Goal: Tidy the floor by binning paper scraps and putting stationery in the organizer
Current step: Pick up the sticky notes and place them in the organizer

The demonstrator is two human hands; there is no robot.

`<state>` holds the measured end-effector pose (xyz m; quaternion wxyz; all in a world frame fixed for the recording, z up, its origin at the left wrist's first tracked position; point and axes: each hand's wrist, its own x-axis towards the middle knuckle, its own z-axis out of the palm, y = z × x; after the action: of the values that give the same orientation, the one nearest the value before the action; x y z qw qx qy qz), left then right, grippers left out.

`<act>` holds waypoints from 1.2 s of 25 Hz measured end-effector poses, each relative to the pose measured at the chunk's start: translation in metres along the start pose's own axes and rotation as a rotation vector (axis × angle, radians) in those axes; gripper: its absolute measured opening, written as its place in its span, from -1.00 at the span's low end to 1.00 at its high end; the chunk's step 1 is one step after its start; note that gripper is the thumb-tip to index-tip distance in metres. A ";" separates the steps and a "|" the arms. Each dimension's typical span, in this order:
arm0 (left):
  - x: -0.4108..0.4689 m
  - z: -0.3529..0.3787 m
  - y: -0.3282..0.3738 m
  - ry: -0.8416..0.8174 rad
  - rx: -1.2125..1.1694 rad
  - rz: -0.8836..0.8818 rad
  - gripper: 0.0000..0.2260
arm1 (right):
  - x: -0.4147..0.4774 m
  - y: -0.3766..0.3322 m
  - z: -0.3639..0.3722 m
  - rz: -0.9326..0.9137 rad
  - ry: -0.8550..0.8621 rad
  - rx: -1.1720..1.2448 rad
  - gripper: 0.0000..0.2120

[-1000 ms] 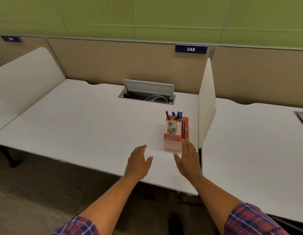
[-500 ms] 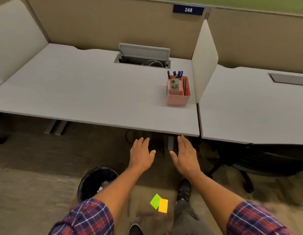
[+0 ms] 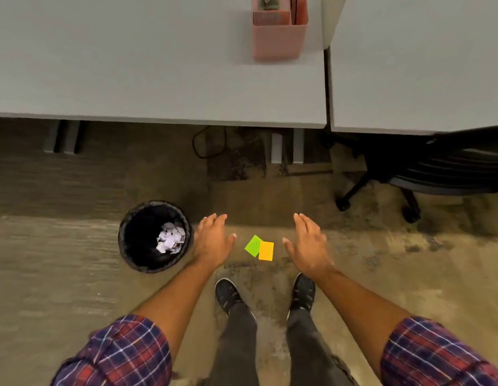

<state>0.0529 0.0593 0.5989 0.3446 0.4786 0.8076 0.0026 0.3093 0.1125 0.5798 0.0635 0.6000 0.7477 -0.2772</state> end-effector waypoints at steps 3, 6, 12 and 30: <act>0.028 0.051 -0.013 -0.001 -0.010 -0.038 -0.41 | 0.016 0.037 0.051 -0.006 -0.074 -0.021 -0.25; 0.062 0.109 -0.029 -0.016 0.014 -0.050 -0.43 | 0.044 0.069 0.109 -0.007 -0.126 -0.028 -0.23; 0.158 0.261 -0.085 -0.053 -0.063 -0.104 -0.46 | 0.121 0.127 0.263 0.083 -0.160 0.077 -0.31; 0.308 0.516 -0.135 -0.123 -0.080 -0.169 -0.55 | 0.212 0.204 0.541 0.536 -0.260 0.507 -0.53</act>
<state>0.1429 0.0571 -0.0103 0.4116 0.3939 0.8215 -0.0235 0.3136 0.0551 -0.0338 0.0778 0.7306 0.4580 -0.5004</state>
